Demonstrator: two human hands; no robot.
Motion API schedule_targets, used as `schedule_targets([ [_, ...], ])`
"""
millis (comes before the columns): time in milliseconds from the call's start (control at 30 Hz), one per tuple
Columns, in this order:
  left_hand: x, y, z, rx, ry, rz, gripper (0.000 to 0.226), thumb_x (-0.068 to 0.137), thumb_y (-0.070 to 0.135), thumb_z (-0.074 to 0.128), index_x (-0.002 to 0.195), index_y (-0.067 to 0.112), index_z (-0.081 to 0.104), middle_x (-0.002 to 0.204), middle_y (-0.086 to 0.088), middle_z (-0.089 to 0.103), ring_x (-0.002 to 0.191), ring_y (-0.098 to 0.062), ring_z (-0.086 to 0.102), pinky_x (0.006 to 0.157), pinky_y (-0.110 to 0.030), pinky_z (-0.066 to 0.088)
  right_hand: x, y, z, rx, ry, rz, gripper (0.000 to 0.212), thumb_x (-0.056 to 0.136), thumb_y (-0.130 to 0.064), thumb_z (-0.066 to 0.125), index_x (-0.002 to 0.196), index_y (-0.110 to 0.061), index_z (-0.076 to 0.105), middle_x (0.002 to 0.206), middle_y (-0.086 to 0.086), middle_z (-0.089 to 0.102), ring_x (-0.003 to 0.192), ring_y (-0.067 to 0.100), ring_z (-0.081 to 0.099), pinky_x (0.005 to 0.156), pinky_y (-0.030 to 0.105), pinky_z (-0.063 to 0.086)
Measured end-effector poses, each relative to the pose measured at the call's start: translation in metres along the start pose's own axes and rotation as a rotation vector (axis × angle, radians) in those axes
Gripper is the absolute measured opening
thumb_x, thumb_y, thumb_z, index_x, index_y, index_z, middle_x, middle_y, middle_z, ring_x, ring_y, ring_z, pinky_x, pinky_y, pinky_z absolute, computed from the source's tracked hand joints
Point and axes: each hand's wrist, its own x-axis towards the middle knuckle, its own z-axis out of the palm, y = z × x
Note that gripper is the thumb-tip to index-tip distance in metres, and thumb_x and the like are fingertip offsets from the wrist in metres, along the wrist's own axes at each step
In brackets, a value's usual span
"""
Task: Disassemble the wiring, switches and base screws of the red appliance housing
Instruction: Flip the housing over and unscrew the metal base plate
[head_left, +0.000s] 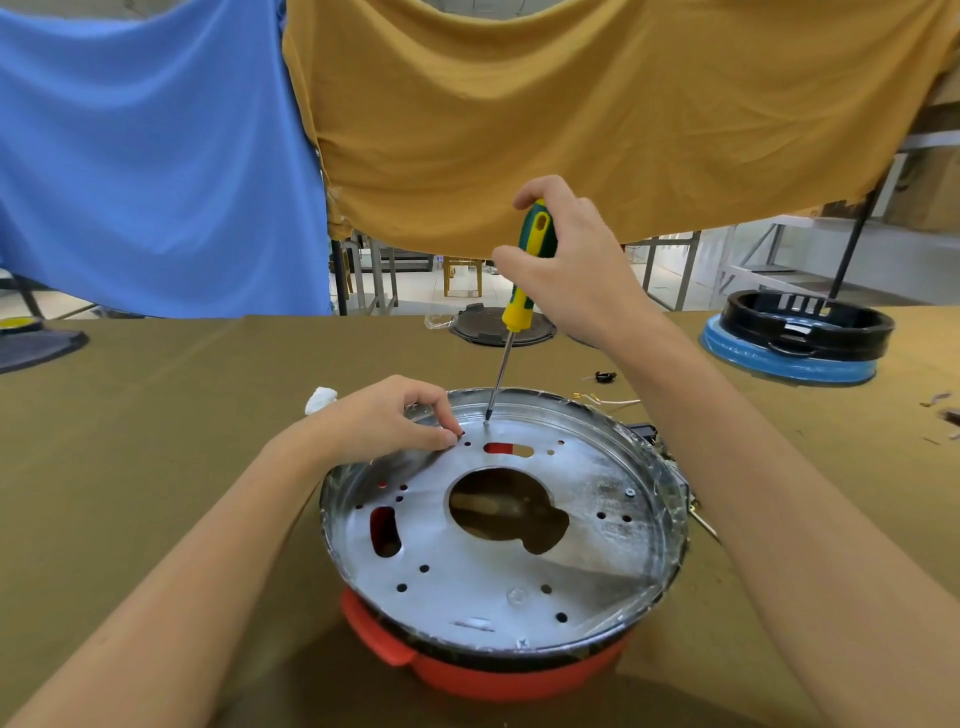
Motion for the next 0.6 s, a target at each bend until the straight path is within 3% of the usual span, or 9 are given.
schedule_targets([
  [67,-0.0003,0.0005,0.0002,0.005,-0.002,-0.003,0.004,0.091,0.033,0.067,0.092,0.030,0.070,0.109,0.022,0.065,0.109,0.003,0.052,0.106,-0.033,0.031,-0.0005,0.0006,0.0008,-0.023,0.040,-0.010,0.037,0.090,-0.041,0.069,0.120,-0.027,0.053,0.103,0.001,0.037,0.077,0.013,0.045,0.071,0.018,0.044],
  [133,-0.0005,0.0002,-0.0002,0.007,0.000,0.000,0.004,0.092,0.033,0.067,0.091,0.031,0.070,0.110,0.021,0.065,0.110,0.002,0.052,0.106,-0.033,0.031,0.0002,0.0007,-0.0002,-0.041,0.100,-0.018,0.036,0.091,-0.042,0.070,0.122,-0.029,0.057,0.103,0.001,0.037,0.077,0.009,0.046,0.072,0.017,0.043],
  [267,-0.0011,-0.0002,0.0000,0.010,0.002,-0.001,0.003,0.091,0.033,0.067,0.091,0.031,0.070,0.112,0.020,0.065,0.116,-0.004,0.052,0.109,-0.036,0.031,0.0030,0.0000,-0.0034,0.009,0.089,0.010,0.041,0.094,-0.017,0.059,0.134,-0.024,0.054,0.104,0.000,0.051,0.078,0.008,0.048,0.068,0.017,0.039],
  [333,-0.0015,0.0006,0.0002,0.008,0.002,-0.002,0.003,0.091,0.033,0.068,0.091,0.031,0.070,0.111,0.021,0.065,0.115,-0.003,0.052,0.109,-0.036,0.032,0.0030,-0.0007,-0.0040,0.076,0.089,0.045,0.039,0.092,-0.014,0.053,0.130,-0.020,0.053,0.103,-0.001,0.056,0.080,0.007,0.049,0.065,0.015,0.041],
  [400,-0.0016,0.0017,0.0001,0.002,0.004,-0.003,0.004,0.091,0.034,0.068,0.092,0.031,0.071,0.111,0.020,0.065,0.113,-0.002,0.052,0.108,-0.035,0.032,0.0013,-0.0012,-0.0015,0.076,0.059,0.030,0.032,0.092,-0.020,0.056,0.124,-0.023,0.053,0.097,-0.002,0.051,0.075,0.006,0.046,0.059,0.011,0.038],
  [500,-0.0022,0.0023,-0.0005,0.008,0.006,-0.001,0.005,0.092,0.034,0.067,0.092,0.032,0.071,0.112,0.018,0.066,0.113,-0.003,0.053,0.107,-0.035,0.033,-0.0006,0.0002,0.0014,0.039,0.047,-0.008,0.033,0.092,-0.035,0.066,0.122,-0.030,0.054,0.103,0.001,0.040,0.077,0.007,0.045,0.065,0.009,0.036],
  [600,-0.0027,0.0032,-0.0008,0.011,0.005,-0.002,0.005,0.092,0.033,0.067,0.093,0.030,0.070,0.113,0.017,0.066,0.114,-0.005,0.054,0.106,-0.035,0.033,0.0015,0.0018,-0.0006,0.003,0.059,-0.035,0.033,0.093,-0.032,0.067,0.124,-0.030,0.055,0.101,0.002,0.045,0.076,0.005,0.045,0.062,0.008,0.035],
])
